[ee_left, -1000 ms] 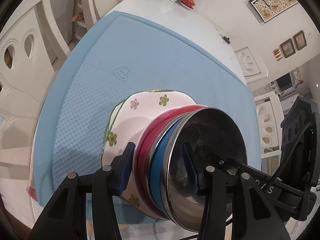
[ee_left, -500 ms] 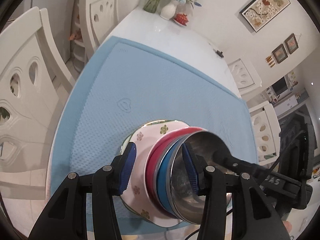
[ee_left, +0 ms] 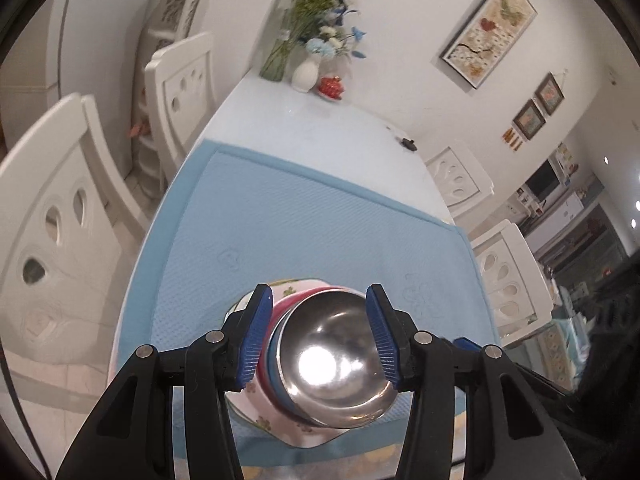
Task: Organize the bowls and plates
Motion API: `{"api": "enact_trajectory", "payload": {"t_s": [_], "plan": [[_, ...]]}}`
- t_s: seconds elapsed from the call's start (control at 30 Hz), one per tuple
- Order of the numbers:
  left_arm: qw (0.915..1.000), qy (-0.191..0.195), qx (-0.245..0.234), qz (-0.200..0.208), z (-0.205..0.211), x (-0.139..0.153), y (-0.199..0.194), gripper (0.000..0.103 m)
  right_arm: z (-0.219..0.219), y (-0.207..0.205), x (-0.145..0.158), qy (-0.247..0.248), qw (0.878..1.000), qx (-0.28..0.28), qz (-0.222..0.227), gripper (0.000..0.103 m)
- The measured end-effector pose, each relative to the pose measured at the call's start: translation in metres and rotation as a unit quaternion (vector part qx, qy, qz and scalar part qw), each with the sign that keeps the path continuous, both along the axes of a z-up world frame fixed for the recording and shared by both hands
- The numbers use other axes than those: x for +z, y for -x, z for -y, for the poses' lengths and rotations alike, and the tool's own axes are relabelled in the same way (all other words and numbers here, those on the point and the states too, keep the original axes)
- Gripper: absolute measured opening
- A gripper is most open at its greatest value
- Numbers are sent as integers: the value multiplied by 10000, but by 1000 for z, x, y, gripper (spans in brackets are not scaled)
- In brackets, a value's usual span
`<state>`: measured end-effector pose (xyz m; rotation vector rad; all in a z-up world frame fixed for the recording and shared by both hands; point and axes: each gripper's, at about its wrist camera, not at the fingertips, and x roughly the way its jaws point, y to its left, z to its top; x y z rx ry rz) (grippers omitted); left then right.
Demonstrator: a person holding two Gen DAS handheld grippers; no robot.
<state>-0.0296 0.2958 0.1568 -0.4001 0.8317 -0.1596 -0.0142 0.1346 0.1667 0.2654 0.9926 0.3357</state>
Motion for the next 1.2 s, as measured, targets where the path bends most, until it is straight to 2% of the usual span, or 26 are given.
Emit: {"api": "enact_trajectory", "payload": {"t_s": [0.1, 0.2, 0.27, 0.4, 0.53, 0.83, 1.2], "plan": [[9997, -190, 17, 155, 8, 9, 1, 46, 2, 14, 8, 215, 9996, -23, 188, 56], [9993, -294, -5, 234, 17, 15, 5, 46, -1, 16, 5, 472, 9987, 145, 152, 57], [9987, -438, 21, 267, 21, 17, 7, 47, 3, 16, 5, 477, 9987, 121, 149, 57], [9986, -445, 83, 260, 25, 21, 10, 51, 12, 13, 7, 543, 9983, 93, 169, 57], [9976, -632, 187, 215, 34, 24, 14, 51, 14, 10, 4, 918, 9954, 250, 139, 58], [9967, -775, 227, 96, 60, 20, 28, 54, 45, 13, -6, 975, 9950, 173, -133, 58], [9938, -1082, 245, 90, 87, 26, 45, 54, 67, 33, -3, 981, 9950, 162, -113, 58]]}}
